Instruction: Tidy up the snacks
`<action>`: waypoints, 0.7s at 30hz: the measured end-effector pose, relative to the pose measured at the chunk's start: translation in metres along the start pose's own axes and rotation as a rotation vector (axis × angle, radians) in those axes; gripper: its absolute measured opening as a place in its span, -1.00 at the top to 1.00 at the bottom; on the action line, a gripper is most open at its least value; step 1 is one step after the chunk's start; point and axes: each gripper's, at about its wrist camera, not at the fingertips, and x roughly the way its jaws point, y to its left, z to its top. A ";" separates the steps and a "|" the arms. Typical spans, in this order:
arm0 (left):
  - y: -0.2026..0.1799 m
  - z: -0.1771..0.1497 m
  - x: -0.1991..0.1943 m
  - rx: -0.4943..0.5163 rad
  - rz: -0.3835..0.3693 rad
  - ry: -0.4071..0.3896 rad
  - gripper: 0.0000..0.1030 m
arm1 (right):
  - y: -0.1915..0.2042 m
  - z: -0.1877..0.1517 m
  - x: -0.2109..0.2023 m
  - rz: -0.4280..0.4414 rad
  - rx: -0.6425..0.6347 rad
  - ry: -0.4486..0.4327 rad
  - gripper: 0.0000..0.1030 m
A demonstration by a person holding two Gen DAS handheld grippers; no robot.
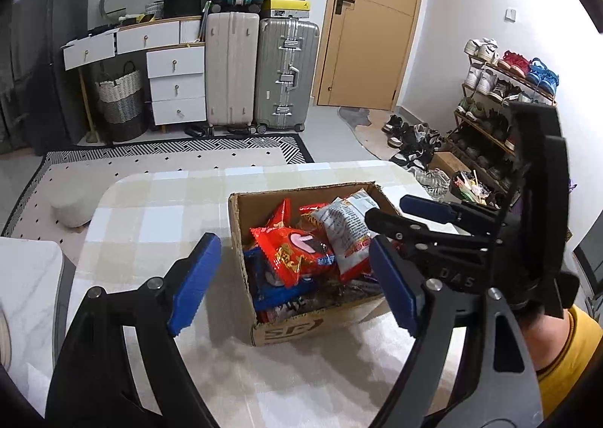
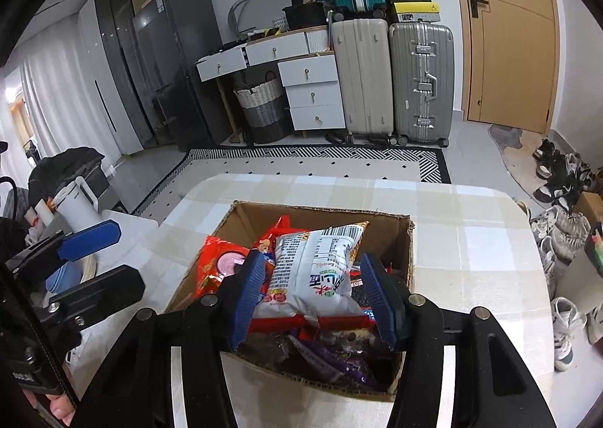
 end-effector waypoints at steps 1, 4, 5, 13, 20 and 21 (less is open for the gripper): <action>-0.001 0.000 -0.003 -0.002 -0.002 0.000 -0.54 | 0.001 0.001 -0.003 -0.002 -0.002 -0.002 -0.06; -0.004 -0.001 -0.010 0.003 0.009 0.002 -0.54 | 0.007 0.000 -0.012 -0.003 -0.011 -0.007 -0.06; -0.005 -0.002 -0.014 0.005 0.010 0.002 -0.54 | 0.008 -0.001 -0.016 -0.003 -0.012 -0.013 -0.06; -0.016 -0.004 -0.071 0.008 0.034 -0.051 -0.54 | 0.021 0.000 -0.083 0.041 -0.010 -0.122 -0.06; -0.031 -0.013 -0.139 0.009 0.069 -0.127 -0.63 | 0.043 -0.018 -0.168 0.059 -0.050 -0.258 -0.35; -0.032 -0.015 -0.152 0.011 0.070 -0.138 -0.64 | 0.046 -0.022 -0.179 0.058 -0.053 -0.279 -0.38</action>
